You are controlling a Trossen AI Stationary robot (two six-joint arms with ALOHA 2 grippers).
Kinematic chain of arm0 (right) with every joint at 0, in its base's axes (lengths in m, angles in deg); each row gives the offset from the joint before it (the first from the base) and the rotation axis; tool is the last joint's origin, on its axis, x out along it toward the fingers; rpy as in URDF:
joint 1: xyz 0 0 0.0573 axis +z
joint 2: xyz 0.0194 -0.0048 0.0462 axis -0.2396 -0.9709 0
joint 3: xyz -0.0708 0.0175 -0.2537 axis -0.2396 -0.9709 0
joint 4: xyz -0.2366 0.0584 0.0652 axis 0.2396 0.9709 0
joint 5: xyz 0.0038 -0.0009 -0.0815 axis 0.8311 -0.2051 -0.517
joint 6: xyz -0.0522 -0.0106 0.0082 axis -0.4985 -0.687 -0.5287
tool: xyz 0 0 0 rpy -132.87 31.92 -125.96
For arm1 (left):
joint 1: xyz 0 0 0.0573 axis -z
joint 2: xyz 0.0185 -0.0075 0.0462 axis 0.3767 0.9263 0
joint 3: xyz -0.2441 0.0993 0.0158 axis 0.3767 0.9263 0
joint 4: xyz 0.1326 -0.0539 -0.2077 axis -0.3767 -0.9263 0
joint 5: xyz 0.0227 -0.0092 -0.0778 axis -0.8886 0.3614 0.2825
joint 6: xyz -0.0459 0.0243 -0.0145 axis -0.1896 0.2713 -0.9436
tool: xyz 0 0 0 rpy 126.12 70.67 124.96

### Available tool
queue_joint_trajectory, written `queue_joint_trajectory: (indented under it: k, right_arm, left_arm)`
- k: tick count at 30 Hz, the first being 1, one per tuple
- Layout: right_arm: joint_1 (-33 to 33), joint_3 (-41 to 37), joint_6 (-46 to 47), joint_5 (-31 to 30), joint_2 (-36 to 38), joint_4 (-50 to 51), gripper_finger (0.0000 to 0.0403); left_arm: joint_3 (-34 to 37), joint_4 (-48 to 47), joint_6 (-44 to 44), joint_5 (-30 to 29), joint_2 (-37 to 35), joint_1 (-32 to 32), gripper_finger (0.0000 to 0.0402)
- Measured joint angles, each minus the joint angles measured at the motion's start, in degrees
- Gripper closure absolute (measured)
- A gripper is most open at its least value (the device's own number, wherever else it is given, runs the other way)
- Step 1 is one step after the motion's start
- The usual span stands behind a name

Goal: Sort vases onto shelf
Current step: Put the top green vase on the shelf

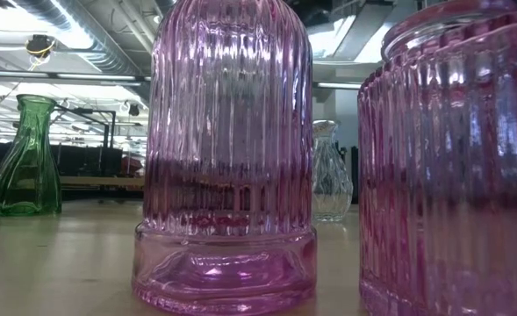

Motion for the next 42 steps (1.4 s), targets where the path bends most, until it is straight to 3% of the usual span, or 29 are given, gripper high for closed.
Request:
queue_joint_trajectory:
  k: [10, 23, 34, 42]
  right_arm:
    - [3.6, -0.1, 1.7, -3.7, -5.9, -1.7, 0.0403]
    - [3.5, 0.0, 1.5, -8.5, -6.5, 2.7, 0.0403]
    - [1.4, 0.0, 7.2, -8.8, -6.9, 6.7, 0.0403]
    - [-0.3, 0.0, 10.6, -4.8, -6.9, 6.4, 0.0403]
  left_arm:
    - [0.0, 0.0, -0.1, 0.0, 0.0, 0.0, 0.023]
    - [0.0, 0.0, -2.5, 1.8, 0.0, 0.0, 0.023]
    - [0.0, 0.0, -2.5, 1.8, 0.0, 0.0, 0.023]
    - [0.0, -0.1, -2.6, 2.8, 0.0, 0.0, 0.023]
